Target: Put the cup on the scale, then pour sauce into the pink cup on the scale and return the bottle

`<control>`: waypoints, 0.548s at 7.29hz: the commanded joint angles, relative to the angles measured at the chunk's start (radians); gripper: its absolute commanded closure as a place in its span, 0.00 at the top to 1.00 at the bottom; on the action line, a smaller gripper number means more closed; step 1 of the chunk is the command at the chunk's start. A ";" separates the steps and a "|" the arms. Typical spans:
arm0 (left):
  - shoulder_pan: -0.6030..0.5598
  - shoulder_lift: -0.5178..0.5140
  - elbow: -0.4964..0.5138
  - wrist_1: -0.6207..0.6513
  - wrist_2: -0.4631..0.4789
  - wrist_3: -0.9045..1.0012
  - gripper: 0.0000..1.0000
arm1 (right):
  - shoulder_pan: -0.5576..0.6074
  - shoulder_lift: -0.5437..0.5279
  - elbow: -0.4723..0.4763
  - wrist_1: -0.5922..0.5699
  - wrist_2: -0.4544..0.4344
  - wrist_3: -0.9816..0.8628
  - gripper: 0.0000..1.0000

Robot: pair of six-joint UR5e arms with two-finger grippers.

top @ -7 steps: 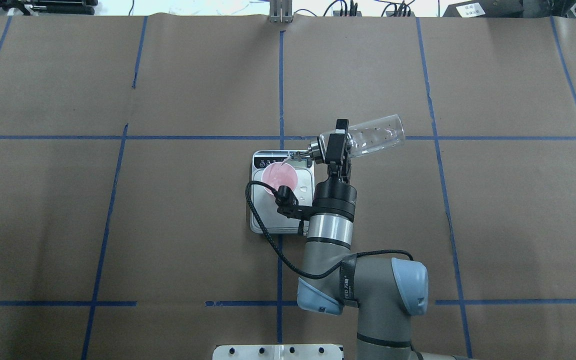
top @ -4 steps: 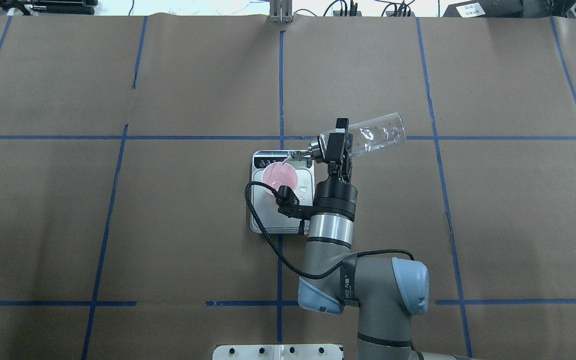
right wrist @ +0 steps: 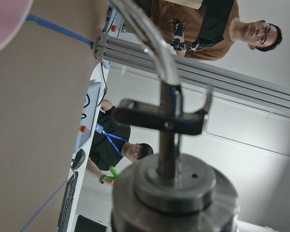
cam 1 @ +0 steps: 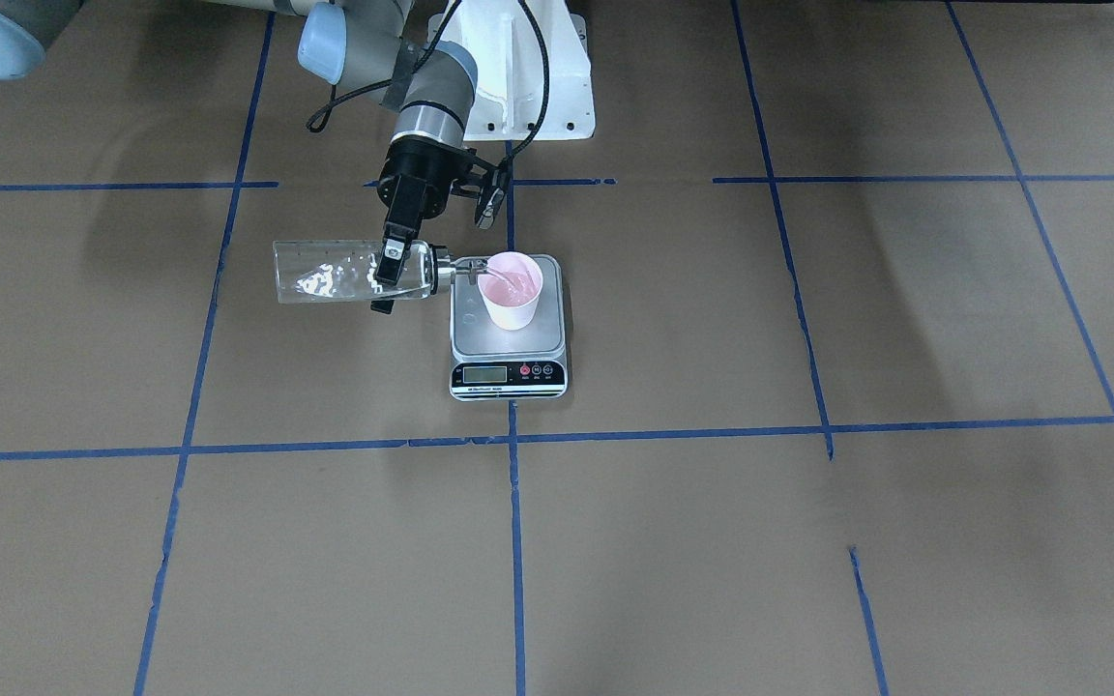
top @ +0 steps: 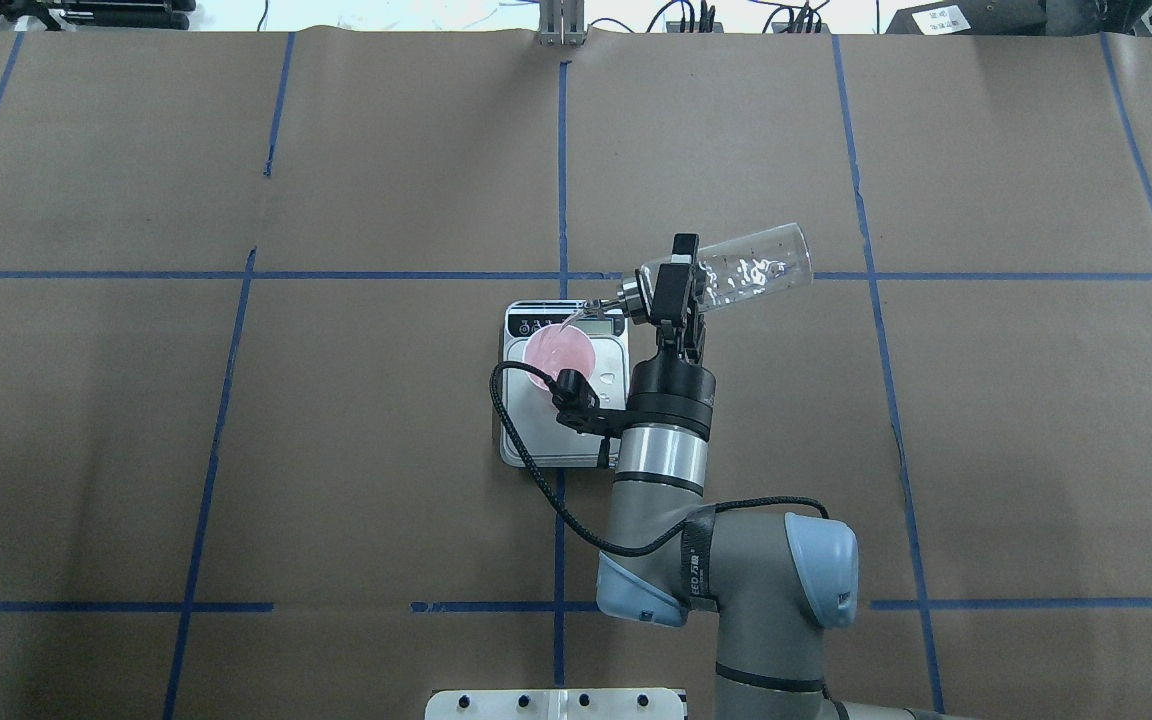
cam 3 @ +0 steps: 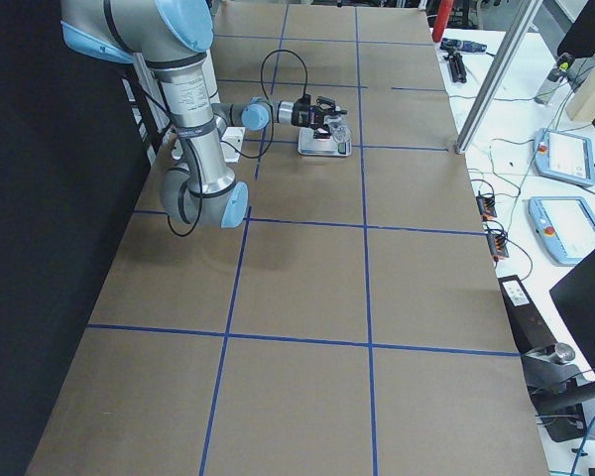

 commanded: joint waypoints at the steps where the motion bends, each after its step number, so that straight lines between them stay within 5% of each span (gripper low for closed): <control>1: 0.000 0.001 0.000 0.000 0.000 0.000 1.00 | 0.001 0.000 0.000 0.000 0.000 0.000 0.00; 4: 0.000 0.001 0.000 0.000 0.000 0.000 1.00 | 0.002 -0.018 0.006 0.008 -0.002 0.002 0.00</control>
